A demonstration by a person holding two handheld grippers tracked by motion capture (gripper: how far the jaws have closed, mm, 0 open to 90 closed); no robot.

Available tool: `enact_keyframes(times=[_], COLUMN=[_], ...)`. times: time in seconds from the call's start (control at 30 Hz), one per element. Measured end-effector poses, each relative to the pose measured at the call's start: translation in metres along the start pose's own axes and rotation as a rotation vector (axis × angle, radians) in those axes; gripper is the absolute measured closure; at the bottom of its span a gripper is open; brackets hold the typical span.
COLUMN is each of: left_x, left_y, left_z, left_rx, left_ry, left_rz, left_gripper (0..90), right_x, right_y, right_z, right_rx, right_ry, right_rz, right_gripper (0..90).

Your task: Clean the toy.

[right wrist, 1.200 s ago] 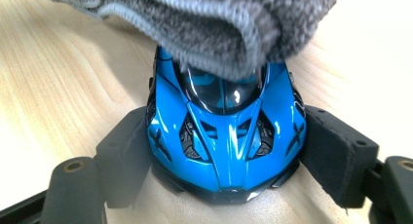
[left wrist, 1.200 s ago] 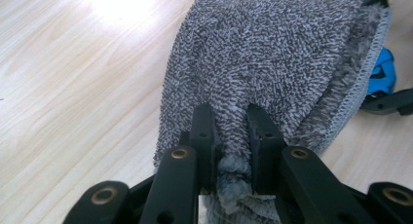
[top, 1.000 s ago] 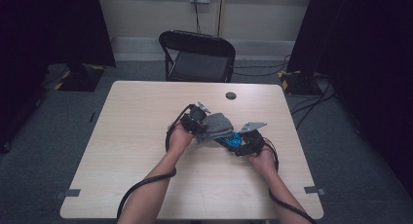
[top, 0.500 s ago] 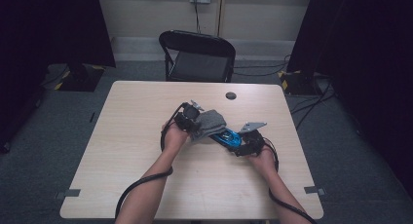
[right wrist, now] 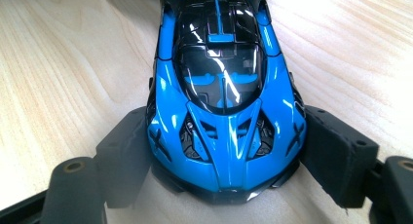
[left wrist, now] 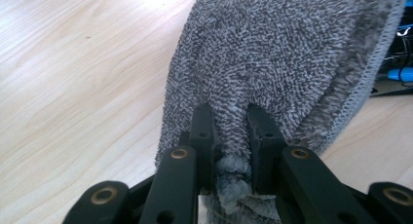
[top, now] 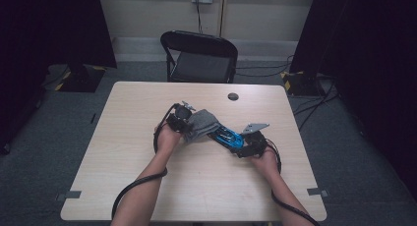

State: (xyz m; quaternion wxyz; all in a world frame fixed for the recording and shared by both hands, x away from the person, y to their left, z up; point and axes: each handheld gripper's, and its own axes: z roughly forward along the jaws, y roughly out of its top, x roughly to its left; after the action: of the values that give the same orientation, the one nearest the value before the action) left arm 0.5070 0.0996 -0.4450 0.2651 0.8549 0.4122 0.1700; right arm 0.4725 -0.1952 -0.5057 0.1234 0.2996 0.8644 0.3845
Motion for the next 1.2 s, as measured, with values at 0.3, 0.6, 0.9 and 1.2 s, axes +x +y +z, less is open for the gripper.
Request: enact_keyframes(times=[0.3,0.6,0.9,1.2], left_x=[0.018,0.031,0.022,-0.005], left_y=[-0.010,-0.017,-0.011,0.006], left_z=[-0.012,-0.029,-0.044,-0.051], left_rx=[-0.019,-0.045,-0.087,-0.121], left_ry=[0.002,0.007,-0.023,-0.078], left_rz=[-0.060,-0.084,-0.043,0.030], left_gripper=[76.0,76.0,76.0,76.0], right_x=[0.000,0.000,0.000,0.000], right_y=[0.000,0.000,0.000,0.000], right_z=[0.000,0.000,0.000,0.000], right_rx=[0.000,0.000,0.000,0.000], right_ry=[0.000,0.000,0.000,-0.001], right_rz=[-0.001,-0.001,-0.001,-0.002], right_gripper=[23.9,24.0,23.9,23.9])
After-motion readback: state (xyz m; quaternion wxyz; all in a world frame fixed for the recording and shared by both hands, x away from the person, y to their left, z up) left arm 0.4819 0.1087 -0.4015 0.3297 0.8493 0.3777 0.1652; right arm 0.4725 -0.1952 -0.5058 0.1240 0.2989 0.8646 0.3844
